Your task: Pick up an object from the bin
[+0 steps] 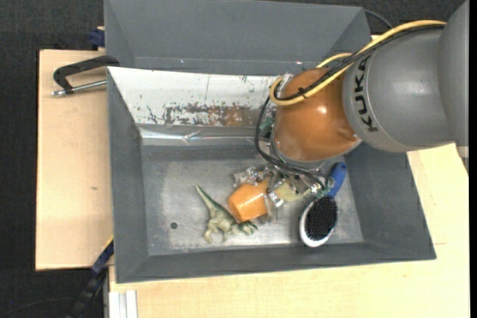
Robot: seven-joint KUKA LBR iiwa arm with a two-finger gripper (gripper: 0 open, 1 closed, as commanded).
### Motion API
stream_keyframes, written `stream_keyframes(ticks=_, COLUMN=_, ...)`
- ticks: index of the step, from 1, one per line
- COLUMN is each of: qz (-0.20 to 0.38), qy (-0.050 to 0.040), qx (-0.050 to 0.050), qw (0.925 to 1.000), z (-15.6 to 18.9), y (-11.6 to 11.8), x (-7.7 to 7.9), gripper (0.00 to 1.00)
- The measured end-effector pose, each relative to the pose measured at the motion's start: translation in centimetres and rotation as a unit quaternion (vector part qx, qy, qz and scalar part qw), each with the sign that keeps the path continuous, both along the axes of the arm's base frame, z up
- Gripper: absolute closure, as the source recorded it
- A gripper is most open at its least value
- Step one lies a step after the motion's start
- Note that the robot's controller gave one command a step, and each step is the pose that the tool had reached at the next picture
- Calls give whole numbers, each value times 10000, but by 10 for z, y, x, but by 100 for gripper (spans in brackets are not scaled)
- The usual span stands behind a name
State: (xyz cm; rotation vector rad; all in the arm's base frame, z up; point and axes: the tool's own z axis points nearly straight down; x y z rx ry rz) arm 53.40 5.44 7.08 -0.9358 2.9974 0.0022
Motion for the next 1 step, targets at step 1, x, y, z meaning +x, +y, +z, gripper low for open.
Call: stream_keyframes(ticks=1, qz=186, qy=-72, qx=0, qw=9998, z=136, y=-12, x=22, gripper=100)
